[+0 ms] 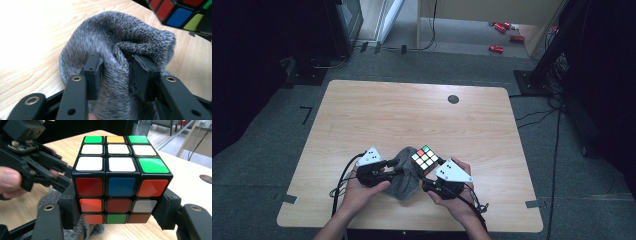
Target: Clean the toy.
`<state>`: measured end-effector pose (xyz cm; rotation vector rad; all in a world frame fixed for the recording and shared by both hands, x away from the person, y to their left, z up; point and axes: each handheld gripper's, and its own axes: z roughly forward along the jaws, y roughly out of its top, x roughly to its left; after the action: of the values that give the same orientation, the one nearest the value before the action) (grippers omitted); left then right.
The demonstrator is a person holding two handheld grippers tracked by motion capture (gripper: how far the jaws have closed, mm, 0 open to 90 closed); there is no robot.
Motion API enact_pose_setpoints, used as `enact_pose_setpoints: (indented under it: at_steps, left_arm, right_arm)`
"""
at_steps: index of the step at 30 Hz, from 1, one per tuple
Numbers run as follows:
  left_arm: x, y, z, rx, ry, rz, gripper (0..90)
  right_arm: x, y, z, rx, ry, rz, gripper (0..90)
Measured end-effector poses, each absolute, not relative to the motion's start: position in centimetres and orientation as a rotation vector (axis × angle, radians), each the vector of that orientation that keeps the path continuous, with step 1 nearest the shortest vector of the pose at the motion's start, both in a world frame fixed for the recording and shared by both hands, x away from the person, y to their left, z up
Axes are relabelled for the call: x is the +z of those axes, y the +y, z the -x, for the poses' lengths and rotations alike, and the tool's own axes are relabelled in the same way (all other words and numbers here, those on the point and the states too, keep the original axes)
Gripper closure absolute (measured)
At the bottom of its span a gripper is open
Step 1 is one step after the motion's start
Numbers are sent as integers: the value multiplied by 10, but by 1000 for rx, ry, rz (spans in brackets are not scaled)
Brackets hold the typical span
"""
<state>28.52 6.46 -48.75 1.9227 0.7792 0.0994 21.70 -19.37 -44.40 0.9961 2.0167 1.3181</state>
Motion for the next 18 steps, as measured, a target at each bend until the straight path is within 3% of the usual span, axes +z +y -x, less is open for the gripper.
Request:
enact_pose_setpoints:
  at_steps: [7,18]
  left_arm:
    - [-481,78,-292,119,883,-1892,423]
    - [-451,87,-289,0,923,-1759,261]
  right_arm:
    - [-448,-198,-219,1282,2019,-995,344]
    - [-458,-181,-216,1234,2045,-950,344]
